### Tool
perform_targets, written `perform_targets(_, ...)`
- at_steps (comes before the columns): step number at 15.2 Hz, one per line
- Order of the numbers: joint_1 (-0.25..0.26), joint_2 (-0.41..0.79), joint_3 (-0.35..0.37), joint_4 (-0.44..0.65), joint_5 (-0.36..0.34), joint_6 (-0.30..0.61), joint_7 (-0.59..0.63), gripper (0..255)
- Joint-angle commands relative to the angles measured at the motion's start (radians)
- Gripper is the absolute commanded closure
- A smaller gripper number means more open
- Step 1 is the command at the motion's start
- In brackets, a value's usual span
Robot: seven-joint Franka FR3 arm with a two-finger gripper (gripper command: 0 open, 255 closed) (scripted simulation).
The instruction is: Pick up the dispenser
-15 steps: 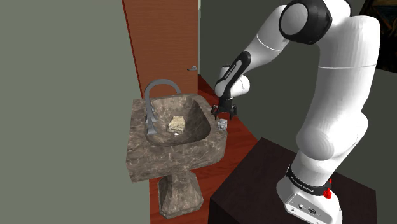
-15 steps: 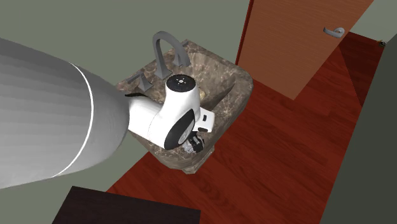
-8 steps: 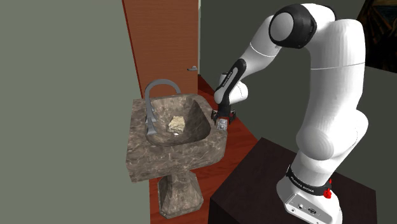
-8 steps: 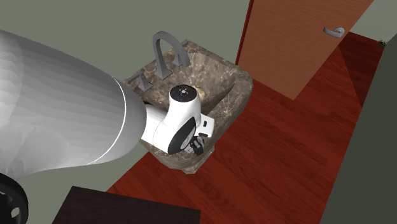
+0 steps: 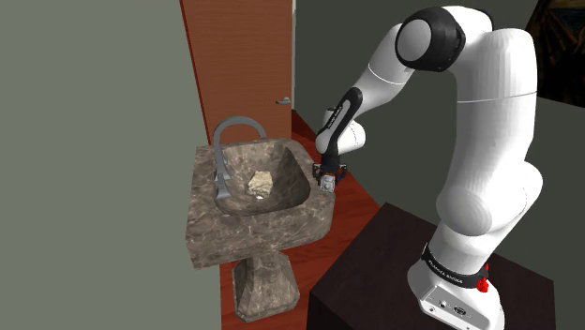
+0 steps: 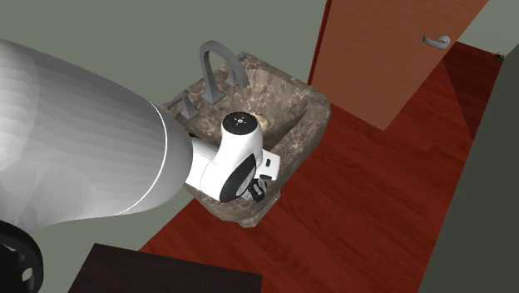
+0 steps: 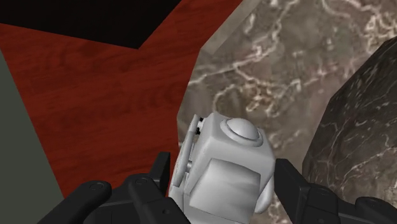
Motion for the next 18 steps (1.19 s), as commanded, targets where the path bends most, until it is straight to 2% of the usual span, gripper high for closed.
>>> perform_targets(1,-0.001,0.001,-0.001,-0.001,0.0,0.001,0.0,255)
perform_targets(3,0.0,0.001,0.0,0.001,0.0,-0.001,0.001,255)
perform_targets(18,0.005,-0.191,-0.007,-0.008,-0.011,-0.185,0.007,255)
